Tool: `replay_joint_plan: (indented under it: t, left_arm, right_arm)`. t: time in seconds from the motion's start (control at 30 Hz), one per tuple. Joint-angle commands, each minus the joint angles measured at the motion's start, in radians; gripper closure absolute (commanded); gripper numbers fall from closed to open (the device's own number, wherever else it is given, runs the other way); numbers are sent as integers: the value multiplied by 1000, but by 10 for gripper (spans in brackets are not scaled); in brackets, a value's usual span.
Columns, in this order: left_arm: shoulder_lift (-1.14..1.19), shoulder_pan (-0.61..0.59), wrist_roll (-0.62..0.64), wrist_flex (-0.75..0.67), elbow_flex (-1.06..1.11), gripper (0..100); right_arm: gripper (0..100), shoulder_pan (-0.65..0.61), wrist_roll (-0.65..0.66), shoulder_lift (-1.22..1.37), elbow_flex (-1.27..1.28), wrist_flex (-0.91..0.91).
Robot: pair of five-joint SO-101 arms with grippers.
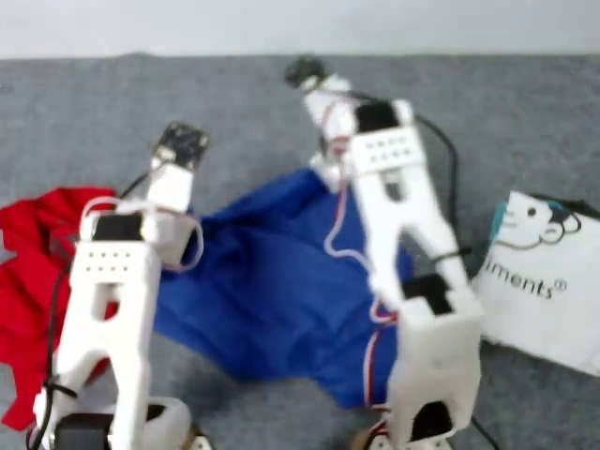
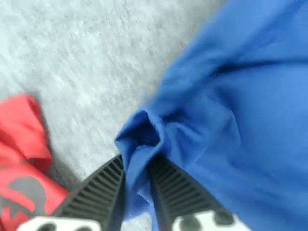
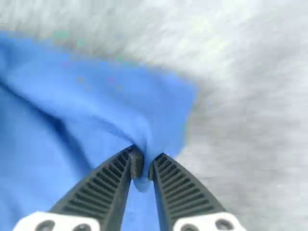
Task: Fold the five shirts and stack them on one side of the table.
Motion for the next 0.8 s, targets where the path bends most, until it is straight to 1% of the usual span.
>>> replay_joint_plan:
  t: [0.0, 0.17, 0.37, 0.53, 0.77]
  left_arm:
    - [-2, -2, -6, -107, -65, 995]
    - [0, -2, -8, -288, -73, 995]
    - [28, -3, -11, -416, -79, 995]
    - [192, -15, -11, -407, -228, 995]
    - [450, -21, -11, -261, -587, 995]
  right_arm:
    - [988, 71, 46, -131, -52, -91]
    - [988, 151, 60, -166, -52, -248]
    - [988, 217, 63, -197, -52, -403]
    - [988, 260, 71, -182, -52, -490]
    - [988, 300, 135, -170, -52, -613]
